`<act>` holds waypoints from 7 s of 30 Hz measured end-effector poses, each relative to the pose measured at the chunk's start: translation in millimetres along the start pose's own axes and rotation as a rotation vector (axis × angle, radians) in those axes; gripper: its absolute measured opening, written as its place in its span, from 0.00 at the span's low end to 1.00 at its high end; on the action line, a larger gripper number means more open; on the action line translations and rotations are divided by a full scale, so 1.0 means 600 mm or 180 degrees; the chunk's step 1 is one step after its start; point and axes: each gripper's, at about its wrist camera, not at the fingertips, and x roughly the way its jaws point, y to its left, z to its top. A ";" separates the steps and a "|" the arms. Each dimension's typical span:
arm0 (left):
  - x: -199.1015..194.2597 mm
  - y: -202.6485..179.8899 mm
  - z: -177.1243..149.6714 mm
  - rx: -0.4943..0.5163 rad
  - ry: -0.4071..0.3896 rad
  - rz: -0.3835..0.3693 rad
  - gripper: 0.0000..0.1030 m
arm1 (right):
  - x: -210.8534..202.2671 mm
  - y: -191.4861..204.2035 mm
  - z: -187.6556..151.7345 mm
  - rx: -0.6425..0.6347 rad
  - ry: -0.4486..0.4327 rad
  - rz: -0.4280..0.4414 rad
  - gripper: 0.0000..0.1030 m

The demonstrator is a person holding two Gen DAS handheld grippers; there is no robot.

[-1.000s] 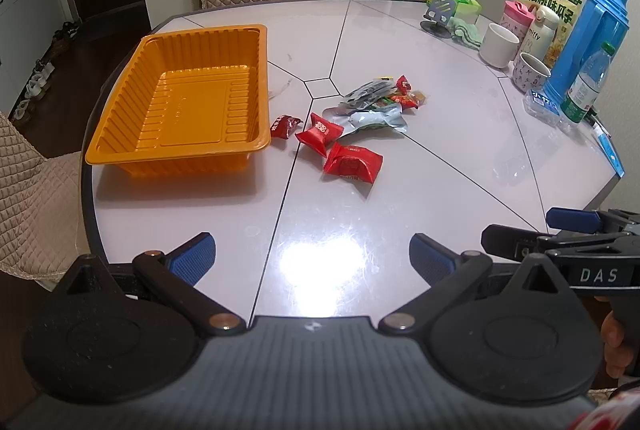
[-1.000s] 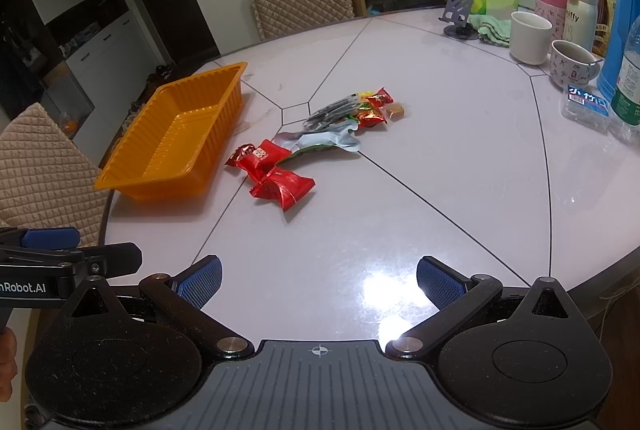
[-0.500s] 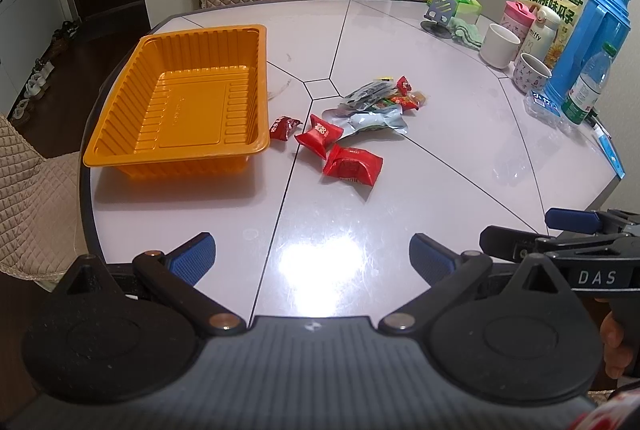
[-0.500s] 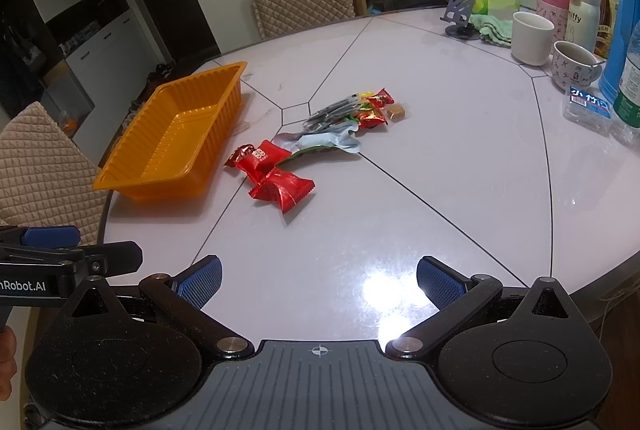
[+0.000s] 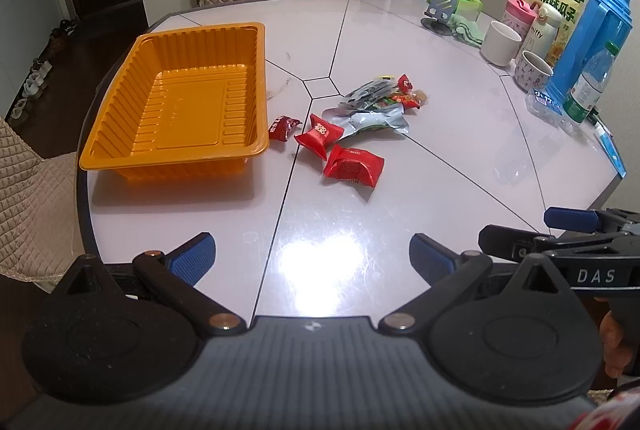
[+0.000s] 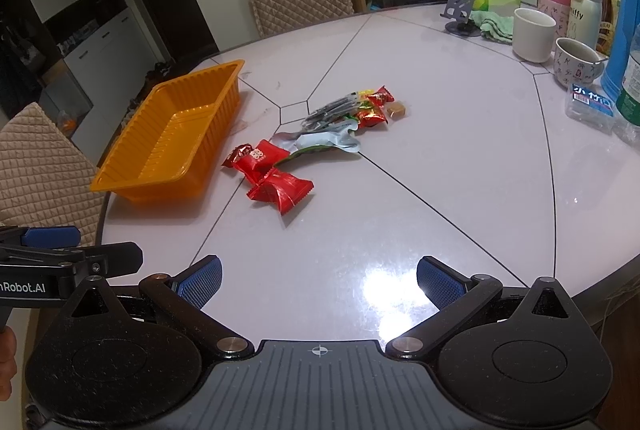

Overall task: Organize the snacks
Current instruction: 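Reach the left tool to the red candy packet and close on it, then carry the red packet in the left tool over the orange tray while the right tool grasps another red packet, then open the left tool to drop the packet while the right tool releases its packet into the tray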

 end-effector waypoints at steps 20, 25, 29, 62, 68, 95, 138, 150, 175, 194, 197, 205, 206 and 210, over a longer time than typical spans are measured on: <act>0.065 -0.013 0.027 -0.0051 -0.0029 -0.0048 0.97 | 0.038 -0.047 0.022 0.0180 0.0029 -0.0108 1.00; 0.102 -0.031 0.034 -0.0110 -0.0034 -0.0047 0.95 | 0.056 -0.069 0.029 0.0254 0.0057 -0.0166 1.00; 0.133 -0.047 0.043 -0.0178 -0.0065 -0.0006 0.91 | 0.068 -0.091 0.037 0.0321 0.0072 -0.0213 1.00; 0.288 -0.049 0.059 -0.0196 0.0153 0.0344 0.53 | 0.146 -0.169 0.074 0.0566 0.0282 -0.0330 1.00; 0.285 -0.052 0.056 -0.0010 0.0085 0.0269 0.42 | 0.148 -0.167 0.076 0.0527 0.0256 -0.0338 1.00; 0.123 0.101 0.003 -0.0148 -0.0173 0.0501 0.24 | 0.201 -0.014 0.137 -0.0444 -0.0156 0.0611 0.80; 0.091 0.260 0.011 -0.0853 -0.0291 0.0892 0.24 | 0.436 0.137 0.168 -0.1842 0.0284 0.1024 0.23; 0.075 0.257 0.032 -0.0785 -0.0385 0.0855 0.24 | 0.376 0.116 0.201 -0.1570 0.0063 0.0932 0.20; 0.115 0.263 0.143 -0.0550 -0.0363 0.0455 0.25 | 0.281 0.231 0.246 -0.1195 0.0199 0.1255 0.20; 0.184 0.274 0.160 -0.0435 -0.0066 0.0388 0.25 | 0.367 0.277 0.226 -0.1315 0.0464 0.1075 0.20; 0.187 0.274 0.161 -0.0427 -0.0046 0.0373 0.25 | 0.367 0.277 0.226 -0.1320 0.0438 0.1096 0.20; 0.183 0.276 0.162 -0.0435 -0.0048 0.0408 0.35 | 0.363 0.272 0.228 -0.1302 0.0366 0.1167 0.44; 0.182 0.277 0.162 -0.0441 -0.0049 0.0420 0.35 | 0.361 0.272 0.228 -0.1305 0.0334 0.1163 0.45; 0.176 0.279 0.159 -0.0472 -0.0053 0.0445 0.39 | 0.354 0.269 0.229 -0.1273 0.0303 0.1182 0.46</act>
